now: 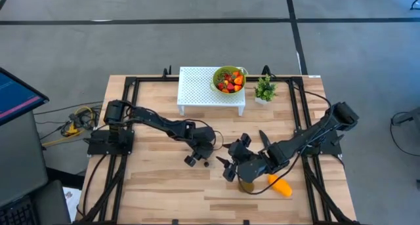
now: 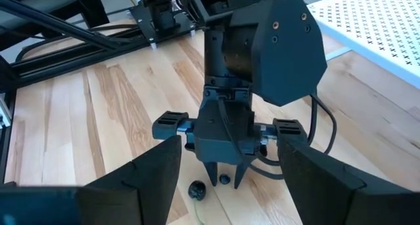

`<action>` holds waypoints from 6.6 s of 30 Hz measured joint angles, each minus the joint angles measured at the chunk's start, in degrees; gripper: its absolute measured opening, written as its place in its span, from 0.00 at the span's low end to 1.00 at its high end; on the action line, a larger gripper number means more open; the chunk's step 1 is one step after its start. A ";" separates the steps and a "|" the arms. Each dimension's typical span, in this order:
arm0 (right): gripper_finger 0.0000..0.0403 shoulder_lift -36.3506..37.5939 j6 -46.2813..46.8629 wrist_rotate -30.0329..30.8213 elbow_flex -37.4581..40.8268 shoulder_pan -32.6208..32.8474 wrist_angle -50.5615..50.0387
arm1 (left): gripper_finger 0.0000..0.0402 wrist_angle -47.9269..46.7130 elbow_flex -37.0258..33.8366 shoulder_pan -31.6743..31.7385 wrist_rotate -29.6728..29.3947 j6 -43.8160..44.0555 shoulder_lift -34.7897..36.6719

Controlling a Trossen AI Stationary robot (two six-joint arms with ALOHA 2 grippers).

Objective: Pick & Place Fruit
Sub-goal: Put the black plum into the green strainer bowl, then put the black cherry into the green strainer bowl

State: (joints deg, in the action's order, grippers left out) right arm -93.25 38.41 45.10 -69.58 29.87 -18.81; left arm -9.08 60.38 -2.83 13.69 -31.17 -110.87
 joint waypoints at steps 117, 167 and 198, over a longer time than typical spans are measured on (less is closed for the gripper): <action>0.62 0.00 -4.33 -0.11 0.00 -0.76 3.48 | 0.36 37.21 -0.15 24.86 -12.44 18.15 16.30; 0.50 -23.91 -1.49 -30.38 -0.20 -10.17 7.22 | 0.34 -5.85 -0.15 11.15 -6.33 13.48 35.87; 0.00 -19.79 -4.57 -33.68 0.09 -10.17 7.52 | 0.34 -5.88 -0.15 11.15 -6.34 13.44 35.85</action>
State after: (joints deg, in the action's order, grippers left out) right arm -113.05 33.84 11.43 -69.49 19.70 -11.29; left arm -14.96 60.23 8.32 7.35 -17.73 -75.02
